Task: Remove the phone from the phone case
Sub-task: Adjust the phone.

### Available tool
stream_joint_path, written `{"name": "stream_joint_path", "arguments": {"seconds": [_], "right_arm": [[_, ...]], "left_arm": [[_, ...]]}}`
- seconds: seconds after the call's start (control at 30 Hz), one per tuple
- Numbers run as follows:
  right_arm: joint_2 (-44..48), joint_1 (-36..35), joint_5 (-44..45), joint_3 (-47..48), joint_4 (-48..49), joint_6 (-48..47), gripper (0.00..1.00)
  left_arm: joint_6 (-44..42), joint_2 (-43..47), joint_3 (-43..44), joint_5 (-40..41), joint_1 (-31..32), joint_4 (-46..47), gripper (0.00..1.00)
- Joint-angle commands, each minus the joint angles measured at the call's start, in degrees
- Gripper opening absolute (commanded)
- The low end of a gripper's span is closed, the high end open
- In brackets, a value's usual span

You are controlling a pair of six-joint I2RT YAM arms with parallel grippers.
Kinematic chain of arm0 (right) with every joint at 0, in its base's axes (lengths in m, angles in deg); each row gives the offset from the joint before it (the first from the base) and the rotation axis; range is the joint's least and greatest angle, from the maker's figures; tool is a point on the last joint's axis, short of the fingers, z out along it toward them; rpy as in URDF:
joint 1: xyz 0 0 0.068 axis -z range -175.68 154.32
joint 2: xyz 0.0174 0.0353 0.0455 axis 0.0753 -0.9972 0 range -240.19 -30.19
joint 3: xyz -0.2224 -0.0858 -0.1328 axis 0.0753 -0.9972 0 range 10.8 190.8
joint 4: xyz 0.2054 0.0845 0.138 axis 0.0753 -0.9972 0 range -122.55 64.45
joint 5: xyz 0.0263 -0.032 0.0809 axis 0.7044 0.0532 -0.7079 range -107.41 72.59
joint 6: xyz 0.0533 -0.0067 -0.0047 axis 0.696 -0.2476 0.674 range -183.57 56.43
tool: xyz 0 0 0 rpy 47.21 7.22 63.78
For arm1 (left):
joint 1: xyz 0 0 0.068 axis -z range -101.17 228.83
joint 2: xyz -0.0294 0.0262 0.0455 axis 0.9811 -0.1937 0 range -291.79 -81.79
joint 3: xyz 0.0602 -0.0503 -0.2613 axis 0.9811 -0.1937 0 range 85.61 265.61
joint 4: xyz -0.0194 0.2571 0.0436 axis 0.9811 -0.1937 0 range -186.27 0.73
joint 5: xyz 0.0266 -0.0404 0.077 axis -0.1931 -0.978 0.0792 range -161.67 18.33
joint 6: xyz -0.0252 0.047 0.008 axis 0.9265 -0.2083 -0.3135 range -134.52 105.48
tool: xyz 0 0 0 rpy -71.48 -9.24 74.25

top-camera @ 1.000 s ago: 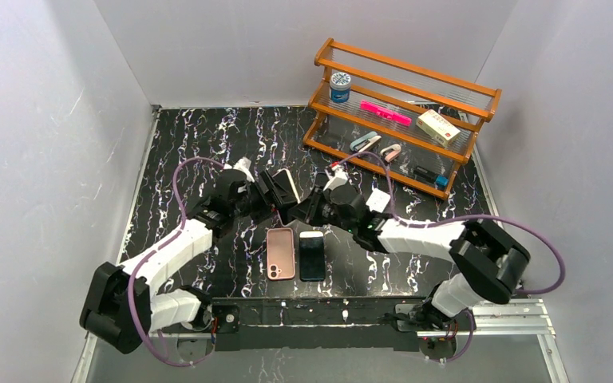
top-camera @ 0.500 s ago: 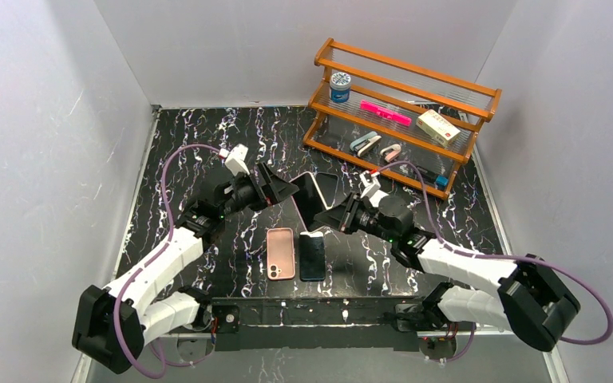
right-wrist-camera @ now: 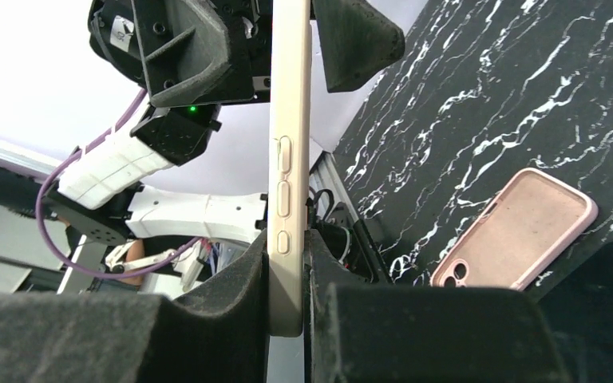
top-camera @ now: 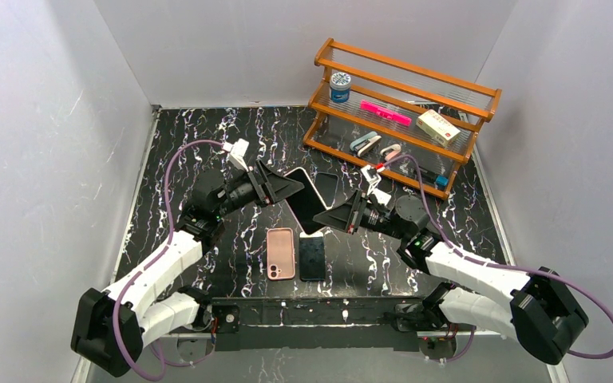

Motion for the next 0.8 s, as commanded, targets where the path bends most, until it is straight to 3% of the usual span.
{"name": "stream_joint_path", "arguments": {"seconds": [0.0,0.23,0.37,0.47,0.57,0.63,0.77], "right_arm": [[-0.37,0.16,-4.49,5.21,10.43,1.76,0.01],[-1.94,0.25,-4.88,5.73,12.72,2.63,0.01],[-2.38,0.25,-4.46,6.03,13.64,2.08,0.01],[-2.84,0.22,-4.20,6.03,14.61,1.73,0.01],[-3.02,0.22,-4.21,6.10,14.37,0.57,0.02],[-3.05,0.23,-3.95,6.20,13.29,-0.75,0.10],[-2.77,0.26,-3.86,5.77,11.29,-3.38,0.34]], "left_arm": [[1.71,1.19,0.23,-4.70,0.42,4.89,0.77],[5.50,0.42,-0.55,-6.32,2.12,10.67,0.53],[6.27,0.28,-0.59,-6.62,3.05,11.94,0.49],[7.05,0.14,-0.79,-6.60,3.32,12.56,0.35],[8.39,0.43,-0.99,-5.96,3.46,13.33,0.11],[9.46,1.00,-1.03,-5.04,3.47,13.37,0.00],[12.50,2.80,-1.67,-0.98,3.47,13.37,0.00]]}}
